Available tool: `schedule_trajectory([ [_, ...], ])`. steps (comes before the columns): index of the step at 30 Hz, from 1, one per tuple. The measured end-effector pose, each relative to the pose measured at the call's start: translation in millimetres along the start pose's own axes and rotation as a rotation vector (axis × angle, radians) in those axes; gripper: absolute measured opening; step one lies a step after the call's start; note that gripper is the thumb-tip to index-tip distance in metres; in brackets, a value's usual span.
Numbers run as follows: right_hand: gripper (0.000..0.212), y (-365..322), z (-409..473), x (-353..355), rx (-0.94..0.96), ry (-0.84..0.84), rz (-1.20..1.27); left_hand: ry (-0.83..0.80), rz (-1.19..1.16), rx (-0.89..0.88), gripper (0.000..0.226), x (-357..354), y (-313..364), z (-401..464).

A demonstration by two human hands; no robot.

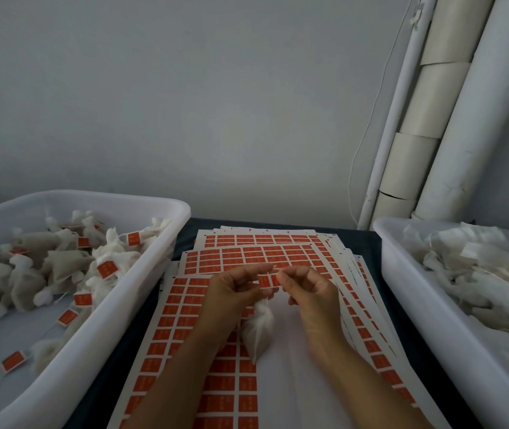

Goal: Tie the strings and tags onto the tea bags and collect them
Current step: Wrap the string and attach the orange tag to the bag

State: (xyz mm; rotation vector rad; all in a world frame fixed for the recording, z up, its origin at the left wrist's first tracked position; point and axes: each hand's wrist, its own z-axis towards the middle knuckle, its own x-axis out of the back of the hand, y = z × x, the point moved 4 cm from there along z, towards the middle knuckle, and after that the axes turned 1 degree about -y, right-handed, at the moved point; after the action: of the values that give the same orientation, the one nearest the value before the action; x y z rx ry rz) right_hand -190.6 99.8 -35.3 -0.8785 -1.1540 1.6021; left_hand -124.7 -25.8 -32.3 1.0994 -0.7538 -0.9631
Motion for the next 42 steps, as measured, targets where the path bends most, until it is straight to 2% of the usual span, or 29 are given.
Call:
schedule_trajectory([
  [15,0.008,1.5,-1.8,-2.8,0.017,0.058,0.05,-0.014,0.017,-0.022,0.032,-1.9,0.4,0.3],
  [31,0.008,-1.3,-2.7,-4.4,0.123,0.068,-0.1,0.017,0.012,-0.061,0.025,-1.6,1.2,-1.1],
  [35,0.012,-1.8,-3.2,-5.2,0.12,0.074,-0.131,0.032,0.024,-0.056,0.025,-1.8,1.3,-1.2],
  [38,0.029,-2.0,-3.0,-5.0,0.123,0.106,-0.206,0.049,0.033,-0.049,0.024,-0.7,-0.7,-0.6],
  [40,0.032,-2.2,-0.8,-5.0,0.121,0.078,-0.229,0.041,0.038,-0.054,0.023,-1.4,-1.0,-0.5],
  [42,0.023,-1.6,2.5,-6.6,0.108,-0.014,-0.23,0.022,0.037,-0.072,0.024,-2.7,0.8,-1.1],
])
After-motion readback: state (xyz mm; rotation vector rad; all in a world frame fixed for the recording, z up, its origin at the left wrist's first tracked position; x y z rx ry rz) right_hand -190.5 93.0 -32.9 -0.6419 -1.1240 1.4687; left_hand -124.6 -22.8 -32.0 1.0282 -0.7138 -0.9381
